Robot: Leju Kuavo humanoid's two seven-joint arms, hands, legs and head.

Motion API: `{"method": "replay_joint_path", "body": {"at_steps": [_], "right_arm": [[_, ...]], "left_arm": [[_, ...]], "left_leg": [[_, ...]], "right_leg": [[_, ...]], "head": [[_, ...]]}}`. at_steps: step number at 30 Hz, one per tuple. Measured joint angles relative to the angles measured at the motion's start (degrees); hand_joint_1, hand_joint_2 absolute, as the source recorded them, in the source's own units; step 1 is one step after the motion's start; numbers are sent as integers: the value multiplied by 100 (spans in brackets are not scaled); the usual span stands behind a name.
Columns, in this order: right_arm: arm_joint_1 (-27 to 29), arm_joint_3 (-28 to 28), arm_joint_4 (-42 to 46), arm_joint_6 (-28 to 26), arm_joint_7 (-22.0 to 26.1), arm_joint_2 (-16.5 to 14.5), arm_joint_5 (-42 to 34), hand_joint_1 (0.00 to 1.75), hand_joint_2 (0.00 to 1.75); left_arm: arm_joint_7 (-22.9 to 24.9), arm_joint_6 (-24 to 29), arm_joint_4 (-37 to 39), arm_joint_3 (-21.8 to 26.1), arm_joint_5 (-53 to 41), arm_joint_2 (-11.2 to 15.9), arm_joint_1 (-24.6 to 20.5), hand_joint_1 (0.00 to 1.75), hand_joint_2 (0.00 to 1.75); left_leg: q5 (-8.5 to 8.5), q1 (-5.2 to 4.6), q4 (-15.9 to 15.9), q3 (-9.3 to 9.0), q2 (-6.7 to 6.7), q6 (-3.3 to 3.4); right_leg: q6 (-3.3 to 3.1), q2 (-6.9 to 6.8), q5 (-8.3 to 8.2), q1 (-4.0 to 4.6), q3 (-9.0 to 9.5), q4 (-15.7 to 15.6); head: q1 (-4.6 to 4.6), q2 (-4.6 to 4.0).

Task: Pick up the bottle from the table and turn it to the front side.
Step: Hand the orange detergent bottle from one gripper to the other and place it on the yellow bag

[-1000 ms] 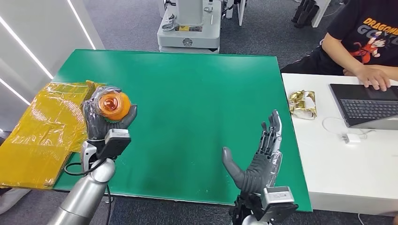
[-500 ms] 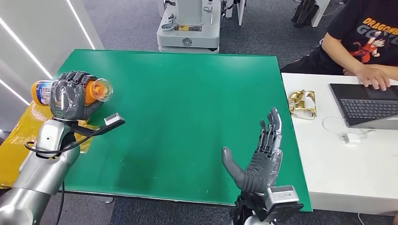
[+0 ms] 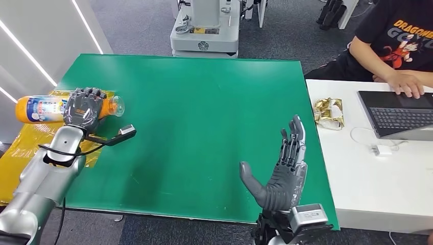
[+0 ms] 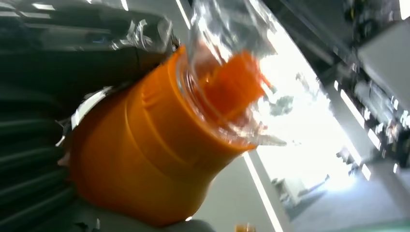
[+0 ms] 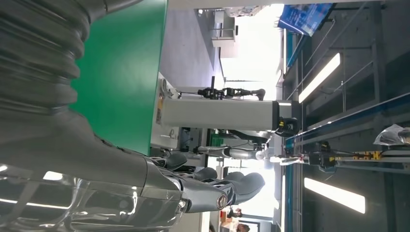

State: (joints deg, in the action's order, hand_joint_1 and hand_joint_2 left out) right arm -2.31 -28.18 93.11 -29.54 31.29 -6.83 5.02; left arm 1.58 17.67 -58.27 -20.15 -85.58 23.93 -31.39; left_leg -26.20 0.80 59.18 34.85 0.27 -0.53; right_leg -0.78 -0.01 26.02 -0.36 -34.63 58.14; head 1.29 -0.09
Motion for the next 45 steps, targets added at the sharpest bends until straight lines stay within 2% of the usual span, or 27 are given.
{"method": "replay_joint_path", "body": {"at_steps": [7,13,21,27,32,37,45], "right_arm": [[5,3,18,19,-1,0,3,0,175],[7,3,26,9,-4,1,3,0,175],[39,60,104,-58,-171,-10,41,0,175],[90,169,149,122,-243,-49,124,0,175],[107,204,153,129,-244,-58,153,0,175],[114,204,153,62,-243,-58,167,0,175],[114,204,153,-84,-279,-62,184,0,175]], "left_arm": [[-22,-162,751,-190,-22,-255,-265,175,175],[-21,-216,1093,-280,-23,-371,-425,175,175],[66,-918,1975,-375,-20,-580,-889,175,175],[34,-1507,2335,-492,3,-557,-979,175,175],[32,-1726,2450,-589,3,-484,-982,175,175],[-71,-1829,2529,-658,18,-457,-1002,175,175],[-328,-1654,2545,-828,224,-481,-929,175,175]], "left_leg": [[0,0,1,1,1,0],[0,0,1,1,1,0],[0,0,1,-1,0,0],[0,2,0,0,1,0],[0,1,0,2,0,0],[0,0,0,2,-1,0],[0,0,1,2,-1,0]], "right_leg": [[0,2,-1,0,0,0],[0,1,0,0,-1,-1],[0,0,-1,0,3,0],[-1,1,-1,0,3,2],[-1,1,0,0,1,1],[-1,0,0,0,2,0],[0,0,-1,0,3,0]], "head": [[-1,0],[-1,0],[0,0],[0,0],[-1,0],[-1,0],[-1,0]]}}
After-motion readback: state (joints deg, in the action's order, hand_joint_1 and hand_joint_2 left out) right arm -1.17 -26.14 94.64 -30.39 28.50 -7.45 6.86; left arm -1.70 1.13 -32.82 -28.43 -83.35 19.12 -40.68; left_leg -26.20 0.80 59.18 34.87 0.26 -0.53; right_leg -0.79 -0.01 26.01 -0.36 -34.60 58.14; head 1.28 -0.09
